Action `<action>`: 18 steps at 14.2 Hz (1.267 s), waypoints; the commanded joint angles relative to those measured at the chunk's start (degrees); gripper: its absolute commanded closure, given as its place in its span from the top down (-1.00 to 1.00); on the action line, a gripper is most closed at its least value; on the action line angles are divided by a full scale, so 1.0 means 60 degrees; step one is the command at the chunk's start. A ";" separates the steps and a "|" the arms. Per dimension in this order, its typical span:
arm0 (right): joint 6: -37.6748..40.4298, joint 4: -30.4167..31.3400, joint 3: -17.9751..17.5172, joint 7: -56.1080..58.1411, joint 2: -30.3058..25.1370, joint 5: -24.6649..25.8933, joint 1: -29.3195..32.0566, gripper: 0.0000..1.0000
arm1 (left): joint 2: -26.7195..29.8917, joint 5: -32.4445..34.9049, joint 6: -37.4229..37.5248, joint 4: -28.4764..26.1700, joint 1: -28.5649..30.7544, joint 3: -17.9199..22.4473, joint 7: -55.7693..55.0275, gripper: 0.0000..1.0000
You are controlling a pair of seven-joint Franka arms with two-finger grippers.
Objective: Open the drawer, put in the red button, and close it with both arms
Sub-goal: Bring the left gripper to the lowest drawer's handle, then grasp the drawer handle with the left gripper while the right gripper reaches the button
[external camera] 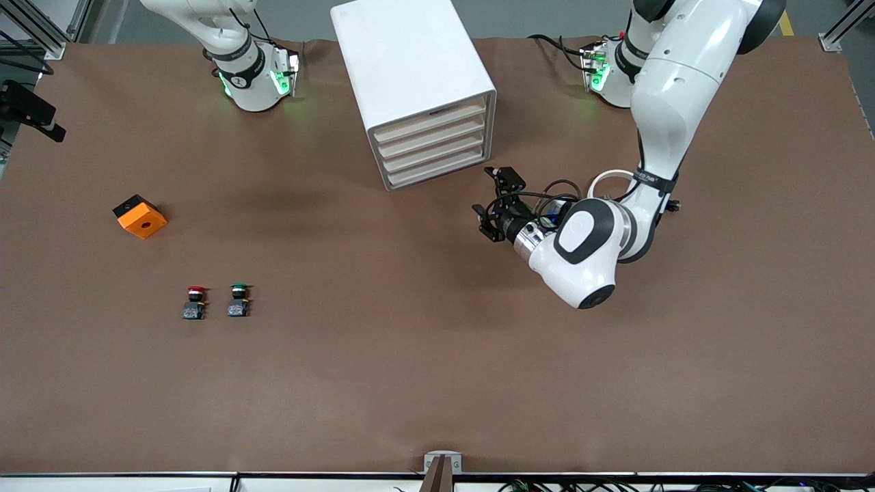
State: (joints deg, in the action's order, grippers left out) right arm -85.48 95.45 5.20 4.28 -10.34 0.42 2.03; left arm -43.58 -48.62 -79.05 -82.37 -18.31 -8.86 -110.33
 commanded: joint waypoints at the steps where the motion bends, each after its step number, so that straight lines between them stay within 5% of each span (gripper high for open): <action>1: 0.0008 0.0088 -0.0090 0.0122 -0.0122 0.0062 0.0160 1.00 | -0.0500 -0.0232 0.0679 0.0223 -0.0024 -0.0192 -0.1398 1.00; 9: -0.0021 -0.0307 -0.0061 0.0019 0.0591 0.0105 0.0234 1.00 | -0.0853 -0.0100 0.1602 -0.0158 -0.0521 -0.0193 -0.2267 0.96; 10: -0.0007 -0.0510 -0.0047 0.0121 0.0755 0.0121 0.0262 1.00 | -0.0853 -0.0071 0.1632 -0.0231 -0.0624 -0.0193 -0.2252 0.73; 13: -0.0297 -0.0746 -0.0061 0.0122 0.1866 0.0136 0.0262 1.00 | -0.0911 0.0017 0.1632 -0.0276 -0.0683 -0.0179 -0.2149 0.66; 18: -0.1570 -0.0923 -0.0061 0.0195 0.3362 -0.0025 0.0453 1.00 | -0.1043 0.0193 0.1589 -0.0437 -0.1078 -0.0178 -0.2091 0.13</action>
State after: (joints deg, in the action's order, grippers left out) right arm -93.72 92.18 5.73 4.70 7.81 0.57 3.71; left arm -49.54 -48.28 -69.85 -84.80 -23.43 -10.08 -123.04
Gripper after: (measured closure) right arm 0.000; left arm 0.383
